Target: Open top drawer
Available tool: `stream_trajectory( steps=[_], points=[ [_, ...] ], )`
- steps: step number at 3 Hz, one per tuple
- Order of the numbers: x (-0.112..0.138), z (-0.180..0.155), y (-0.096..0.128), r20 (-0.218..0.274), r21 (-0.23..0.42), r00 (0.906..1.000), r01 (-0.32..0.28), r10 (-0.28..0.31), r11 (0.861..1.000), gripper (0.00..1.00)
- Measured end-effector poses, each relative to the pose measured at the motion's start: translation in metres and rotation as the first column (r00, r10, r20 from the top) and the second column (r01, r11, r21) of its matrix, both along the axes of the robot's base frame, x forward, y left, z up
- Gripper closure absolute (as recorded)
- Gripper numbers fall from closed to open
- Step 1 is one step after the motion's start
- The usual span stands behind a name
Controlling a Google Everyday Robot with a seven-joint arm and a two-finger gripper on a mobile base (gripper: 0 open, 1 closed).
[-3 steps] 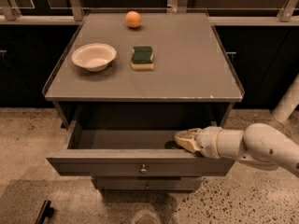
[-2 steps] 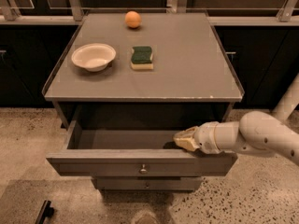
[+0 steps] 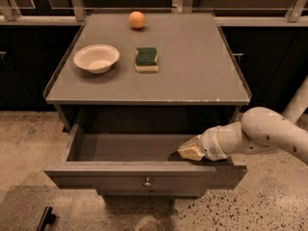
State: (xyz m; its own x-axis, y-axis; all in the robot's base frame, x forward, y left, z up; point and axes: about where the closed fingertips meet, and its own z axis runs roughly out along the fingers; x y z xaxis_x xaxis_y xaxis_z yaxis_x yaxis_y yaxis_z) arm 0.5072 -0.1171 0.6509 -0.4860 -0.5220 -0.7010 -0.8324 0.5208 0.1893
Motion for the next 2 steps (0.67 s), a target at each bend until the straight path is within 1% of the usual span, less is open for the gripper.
stream_trajectory(
  steps=[1,2],
  points=[
    [-0.0223,-0.0066,0.0069,-0.067,0.020,0.9975,-0.018,0.020,1.000,1.00],
    [-0.0277,-0.0046,0.0049,-0.035,0.039,0.9987,0.038,-0.037,0.999,1.00]
  ],
)
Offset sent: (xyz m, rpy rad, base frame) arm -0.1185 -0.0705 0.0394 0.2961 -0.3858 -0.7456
